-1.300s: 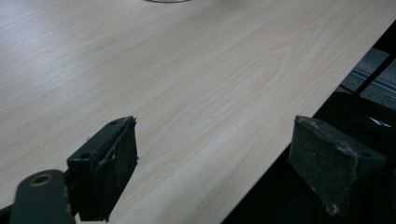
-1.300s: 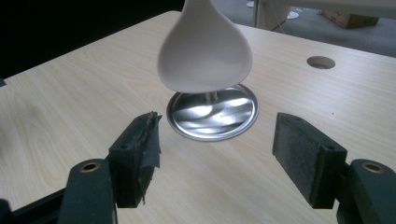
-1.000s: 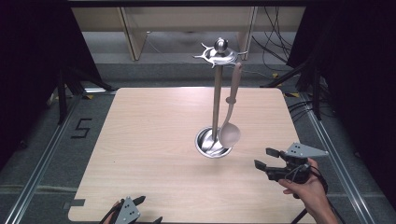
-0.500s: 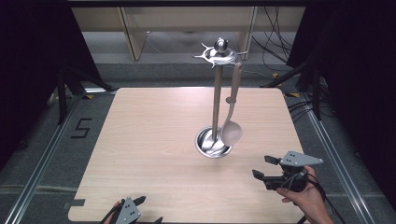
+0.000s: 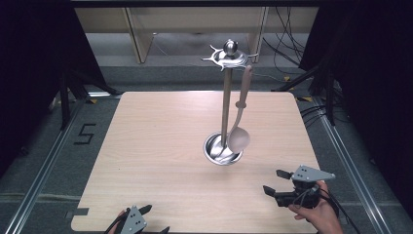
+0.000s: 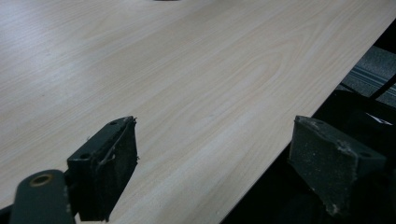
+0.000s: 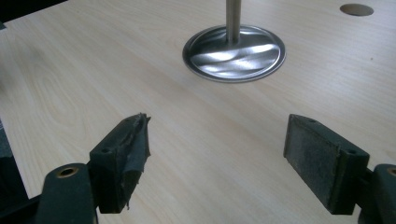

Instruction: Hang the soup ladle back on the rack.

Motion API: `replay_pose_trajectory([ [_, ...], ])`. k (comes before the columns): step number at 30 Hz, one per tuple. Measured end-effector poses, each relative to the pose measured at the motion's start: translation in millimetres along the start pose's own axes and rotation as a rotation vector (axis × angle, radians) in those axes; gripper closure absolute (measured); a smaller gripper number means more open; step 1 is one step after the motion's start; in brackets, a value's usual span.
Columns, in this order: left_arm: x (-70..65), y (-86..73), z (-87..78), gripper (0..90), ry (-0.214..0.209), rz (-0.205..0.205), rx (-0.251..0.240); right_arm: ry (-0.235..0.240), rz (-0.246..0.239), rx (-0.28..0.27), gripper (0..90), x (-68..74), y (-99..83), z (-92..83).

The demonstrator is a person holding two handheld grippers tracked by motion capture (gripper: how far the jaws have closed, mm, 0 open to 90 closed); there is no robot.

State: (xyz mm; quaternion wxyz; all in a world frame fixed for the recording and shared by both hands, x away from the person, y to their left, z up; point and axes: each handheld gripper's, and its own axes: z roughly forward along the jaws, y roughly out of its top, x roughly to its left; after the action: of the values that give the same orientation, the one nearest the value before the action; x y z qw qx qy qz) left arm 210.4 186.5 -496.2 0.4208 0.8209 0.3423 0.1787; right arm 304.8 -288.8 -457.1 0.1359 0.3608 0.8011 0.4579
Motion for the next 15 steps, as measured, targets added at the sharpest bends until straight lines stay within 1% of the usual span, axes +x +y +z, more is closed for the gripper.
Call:
replay_pose_trajectory([
  [1,0.1,0.0,0.0,14.8,-0.001,0.0,0.0,0.001,-0.016,-0.009,23.1,-0.8,-1.4,0.5],
  [2,0.1,0.0,0.0,14.8,-0.001,0.0,0.0,0.001,-0.016,-0.009,23.1,-0.8,-1.4,0.5],
  [3,-1.1,-0.1,0.6,14.8,-0.007,-0.017,-0.016,0.008,0.001,0.008,23.1,1.4,-4.9,0.2],
  [4,-0.4,0.1,0.3,14.8,-0.004,-0.004,-0.006,0.005,-0.012,0.008,23.2,1.0,-6.0,0.3],
  [5,-0.4,0.1,0.3,14.8,-0.004,-0.004,-0.006,0.019,0.005,0.018,23.2,2.9,-7.4,-0.2],
  [6,-1.6,0.0,0.9,14.8,-0.012,-0.015,-0.019,0.012,-0.002,0.007,23.3,3.7,-9.6,0.5],
  [7,-1.3,0.1,1.0,14.8,-0.019,-0.015,-0.011,0.017,-0.005,0.022,23.2,3.9,-10.7,0.2],
  [8,-1.3,-0.1,1.1,14.8,-0.017,-0.016,-0.012,0.022,-0.01,0.022,22.8,3.8,-12.5,0.8],
  [9,-1.0,-0.2,1.0,14.8,-0.013,-0.013,-0.009,0.02,-0.005,0.015,22.2,4.4,-14.5,1.7],
  [10,-1.0,-0.3,1.0,14.8,-0.013,-0.013,-0.008,0.005,-0.008,0.018,22.0,4.5,-16.3,1.4],
  [11,-0.2,-0.4,0.7,14.8,-0.011,-0.006,0.003,0.015,-0.001,0.03,21.6,5.2,-17.9,1.2],
  [12,-0.2,-0.4,0.7,14.8,-0.011,-0.006,0.003,0.015,-0.001,0.03,21.6,5.2,-17.9,1.2],
  [13,0.5,-0.6,1.5,14.8,0.006,0.001,0.003,0.007,-0.006,0.026,20.3,5.5,-21.5,0.9],
  [14,0.6,-0.7,1.3,14.8,0.005,0.002,0.003,0.016,0.025,0.031,20.1,8.0,-23.3,0.3],
  [15,0.7,-0.7,1.2,14.8,0.004,0.004,0.003,0.007,0.018,0.037,20.0,8.4,-24.6,-1.0],
])
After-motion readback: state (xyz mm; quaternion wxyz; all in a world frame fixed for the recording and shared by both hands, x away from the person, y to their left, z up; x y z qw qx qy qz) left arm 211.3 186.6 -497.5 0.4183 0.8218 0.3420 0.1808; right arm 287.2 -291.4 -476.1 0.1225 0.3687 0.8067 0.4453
